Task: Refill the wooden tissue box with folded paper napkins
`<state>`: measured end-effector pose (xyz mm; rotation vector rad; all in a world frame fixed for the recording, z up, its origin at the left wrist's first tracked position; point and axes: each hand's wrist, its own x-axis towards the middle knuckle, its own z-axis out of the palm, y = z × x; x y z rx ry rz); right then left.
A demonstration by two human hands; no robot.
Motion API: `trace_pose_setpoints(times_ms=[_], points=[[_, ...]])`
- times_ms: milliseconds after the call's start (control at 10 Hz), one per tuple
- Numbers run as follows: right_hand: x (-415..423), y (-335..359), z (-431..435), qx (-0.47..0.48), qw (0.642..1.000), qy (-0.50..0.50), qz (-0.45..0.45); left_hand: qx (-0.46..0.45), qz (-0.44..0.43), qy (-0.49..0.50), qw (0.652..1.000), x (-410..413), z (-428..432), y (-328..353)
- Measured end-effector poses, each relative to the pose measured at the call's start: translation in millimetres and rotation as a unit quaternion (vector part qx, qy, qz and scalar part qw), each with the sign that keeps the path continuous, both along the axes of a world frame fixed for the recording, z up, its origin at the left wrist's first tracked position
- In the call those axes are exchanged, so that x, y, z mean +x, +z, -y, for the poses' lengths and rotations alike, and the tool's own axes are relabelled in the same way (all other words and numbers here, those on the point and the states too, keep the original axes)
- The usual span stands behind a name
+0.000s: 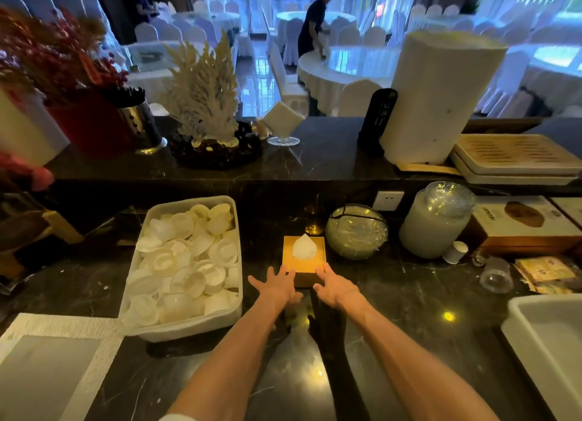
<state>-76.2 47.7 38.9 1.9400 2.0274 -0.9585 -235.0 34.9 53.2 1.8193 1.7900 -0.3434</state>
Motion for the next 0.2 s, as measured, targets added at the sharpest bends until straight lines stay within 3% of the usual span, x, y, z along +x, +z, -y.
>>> trace_pose_setpoints(times_ms=[200], points=[[-4, -15, 36, 0.088, 0.995, -0.024, -0.049, 0.103, 0.067, 0.017, 0.992, -12, 52, -26]])
